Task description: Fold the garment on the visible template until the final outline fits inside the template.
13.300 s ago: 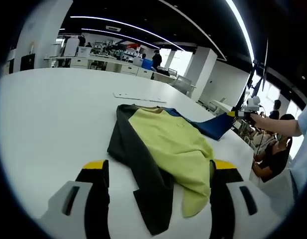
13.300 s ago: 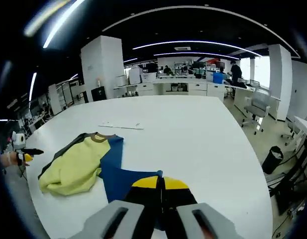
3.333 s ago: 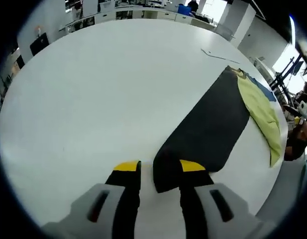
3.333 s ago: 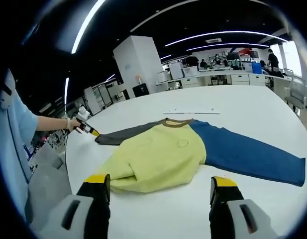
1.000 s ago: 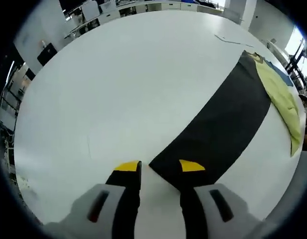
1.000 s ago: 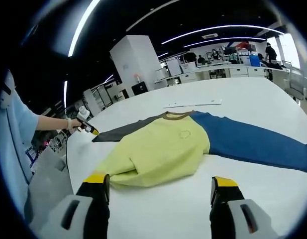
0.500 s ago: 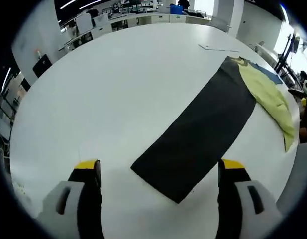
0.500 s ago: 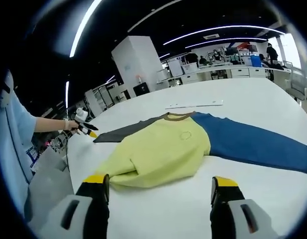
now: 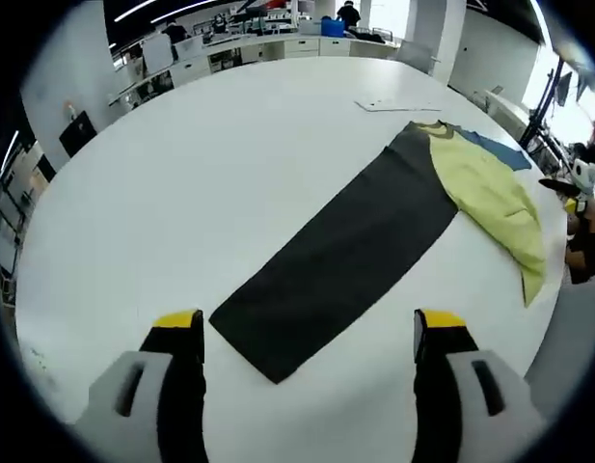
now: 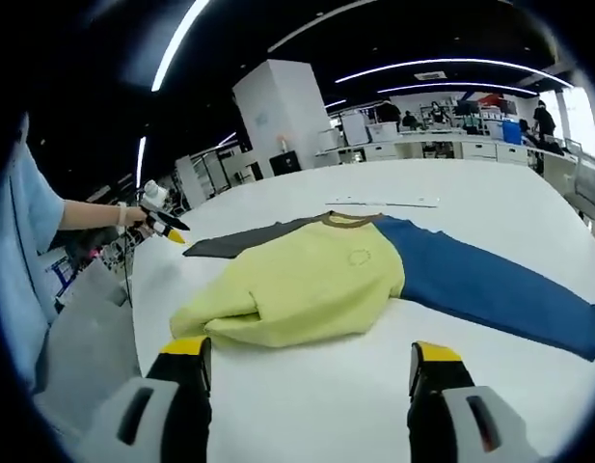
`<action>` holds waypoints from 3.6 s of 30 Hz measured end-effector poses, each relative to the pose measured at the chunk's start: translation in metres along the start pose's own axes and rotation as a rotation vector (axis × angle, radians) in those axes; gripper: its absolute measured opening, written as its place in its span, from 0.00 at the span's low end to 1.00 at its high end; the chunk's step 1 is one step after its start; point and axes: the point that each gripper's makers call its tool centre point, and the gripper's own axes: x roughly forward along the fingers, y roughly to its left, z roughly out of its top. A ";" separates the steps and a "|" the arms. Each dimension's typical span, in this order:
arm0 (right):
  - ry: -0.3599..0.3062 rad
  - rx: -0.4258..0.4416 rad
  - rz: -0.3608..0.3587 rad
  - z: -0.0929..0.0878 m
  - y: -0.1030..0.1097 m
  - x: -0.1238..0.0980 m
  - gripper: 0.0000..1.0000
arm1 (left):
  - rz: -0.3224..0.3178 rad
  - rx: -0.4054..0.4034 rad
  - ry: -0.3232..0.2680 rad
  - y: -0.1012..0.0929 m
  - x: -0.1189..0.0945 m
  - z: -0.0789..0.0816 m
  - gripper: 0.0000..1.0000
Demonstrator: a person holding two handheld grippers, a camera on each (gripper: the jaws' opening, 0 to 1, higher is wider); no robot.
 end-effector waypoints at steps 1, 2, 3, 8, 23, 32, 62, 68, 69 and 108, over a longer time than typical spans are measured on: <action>-0.002 -0.004 0.001 0.000 -0.001 -0.001 0.85 | 0.001 0.006 -0.001 -0.004 -0.001 0.000 0.89; -0.003 -0.007 0.003 0.000 -0.002 -0.003 0.85 | 0.000 0.011 0.006 -0.007 -0.002 -0.002 0.89; -0.009 -0.014 0.005 0.001 -0.003 -0.005 0.85 | -0.007 0.007 0.014 -0.011 -0.004 -0.005 0.86; -0.029 -0.029 0.000 0.003 -0.010 -0.017 0.85 | -0.011 -0.022 -0.005 -0.027 -0.011 -0.005 0.84; -0.014 -0.068 -0.051 0.003 -0.024 -0.056 0.85 | -0.093 0.000 -0.117 -0.102 -0.013 0.001 0.80; -0.031 -0.118 -0.064 0.009 -0.014 -0.071 0.85 | -0.197 -0.007 -0.220 -0.157 -0.024 0.008 0.79; 0.029 -0.137 -0.066 -0.027 0.017 -0.090 0.88 | -0.308 0.017 -0.338 -0.243 -0.040 -0.016 0.74; 0.040 -0.145 -0.055 -0.028 0.018 -0.085 0.87 | -0.316 0.016 -0.332 -0.243 -0.043 -0.018 0.71; 0.042 -0.145 -0.051 -0.027 0.019 -0.083 0.87 | -0.319 0.014 -0.335 -0.245 -0.043 -0.017 0.71; 0.179 -0.627 0.207 -0.017 0.101 0.070 0.30 | -0.387 0.060 -0.268 -0.329 0.021 -0.015 0.34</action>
